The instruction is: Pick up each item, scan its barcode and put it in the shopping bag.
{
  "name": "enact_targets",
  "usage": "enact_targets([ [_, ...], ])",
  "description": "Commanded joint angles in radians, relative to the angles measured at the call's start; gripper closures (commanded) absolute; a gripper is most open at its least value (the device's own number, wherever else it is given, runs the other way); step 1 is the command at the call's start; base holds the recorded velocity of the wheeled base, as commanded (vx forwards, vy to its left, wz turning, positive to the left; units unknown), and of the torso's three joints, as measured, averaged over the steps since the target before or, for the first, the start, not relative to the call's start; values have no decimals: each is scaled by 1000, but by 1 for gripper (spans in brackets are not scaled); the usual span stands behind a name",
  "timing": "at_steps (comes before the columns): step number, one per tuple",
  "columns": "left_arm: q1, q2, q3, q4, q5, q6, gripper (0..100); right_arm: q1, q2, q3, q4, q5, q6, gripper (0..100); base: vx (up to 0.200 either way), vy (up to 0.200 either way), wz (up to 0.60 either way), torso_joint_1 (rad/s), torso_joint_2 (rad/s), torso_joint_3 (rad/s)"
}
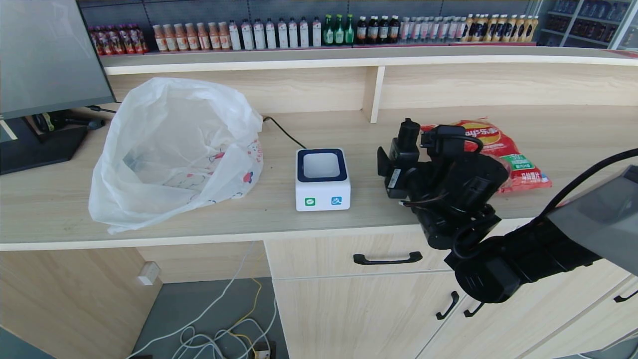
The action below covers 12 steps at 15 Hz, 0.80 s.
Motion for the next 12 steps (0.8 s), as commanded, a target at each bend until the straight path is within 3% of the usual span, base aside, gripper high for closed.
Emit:
enact_targets([
  [1, 0, 0, 0, 0, 0, 0, 0, 0, 5, 0, -1, 2, 0, 100, 0, 0, 0, 0, 0, 0],
  [12, 0, 0, 0, 0, 0, 0, 0, -2, 5, 15, -1, 5, 1, 100, 0, 0, 0, 0, 0, 0],
])
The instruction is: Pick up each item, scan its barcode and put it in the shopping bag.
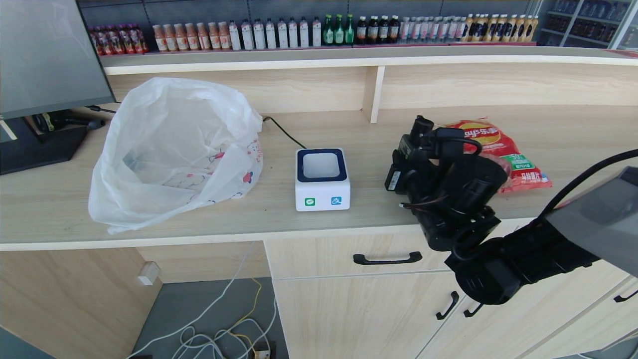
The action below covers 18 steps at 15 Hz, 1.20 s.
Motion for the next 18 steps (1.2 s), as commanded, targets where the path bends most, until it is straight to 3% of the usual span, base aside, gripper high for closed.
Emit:
enact_targets([
  [1, 0, 0, 0, 0, 0, 0, 0, 1, 1, 10, 1, 0, 0, 100, 0, 0, 0, 0, 0, 0],
  [12, 0, 0, 0, 0, 0, 0, 0, 6, -91, 30, 13, 64, -9, 100, 0, 0, 0, 0, 0, 0],
  [18, 0, 0, 0, 0, 0, 0, 0, 87, -220, 142, 10, 92, -16, 100, 0, 0, 0, 0, 0, 0],
])
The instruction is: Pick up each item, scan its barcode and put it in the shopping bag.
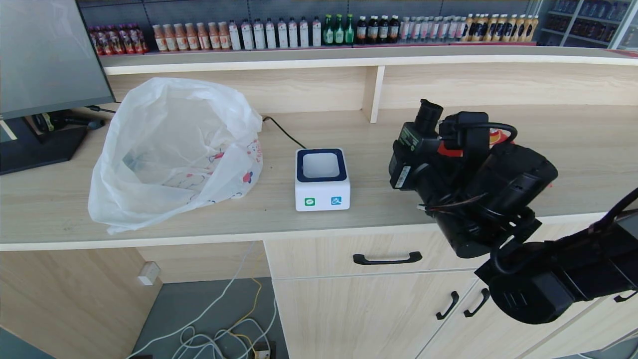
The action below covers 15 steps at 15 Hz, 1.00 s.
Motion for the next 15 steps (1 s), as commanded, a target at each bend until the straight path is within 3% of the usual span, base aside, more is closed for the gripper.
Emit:
enact_targets([
  [1, 0, 0, 0, 0, 0, 0, 0, 33, -72, 43, -2, 23, -7, 100, 0, 0, 0, 0, 0, 0],
  [6, 0, 0, 0, 0, 0, 0, 0, 42, -237, 264, -34, 172, -49, 100, 0, 0, 0, 0, 0, 0],
  [10, 0, 0, 0, 0, 0, 0, 0, 39, -371, 455, -54, 381, -41, 100, 0, 0, 0, 0, 0, 0],
  [15, 0, 0, 0, 0, 0, 0, 0, 44, -404, 581, -77, 678, 158, 100, 0, 0, 0, 0, 0, 0],
])
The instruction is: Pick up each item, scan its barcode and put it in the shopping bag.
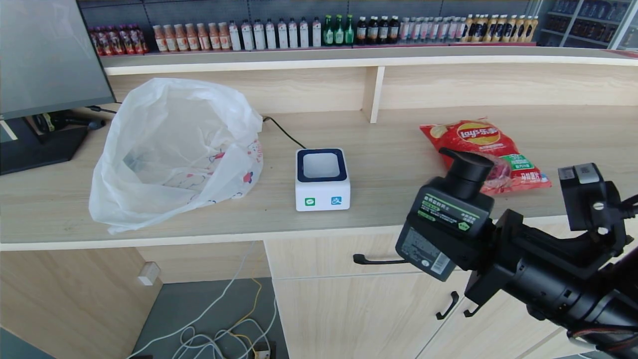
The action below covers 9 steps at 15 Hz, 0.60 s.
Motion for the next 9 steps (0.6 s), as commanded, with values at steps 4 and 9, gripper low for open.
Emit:
enact_targets([
  [4, 0, 0, 0, 0, 0, 0, 0, 44, 42, -7, -63, 50, 251, 100, 0, 0, 0, 0, 0, 0],
  [9, 0, 0, 0, 0, 0, 0, 0, 104, 212, -76, -156, 50, 409, 100, 0, 0, 0, 0, 0, 0],
])
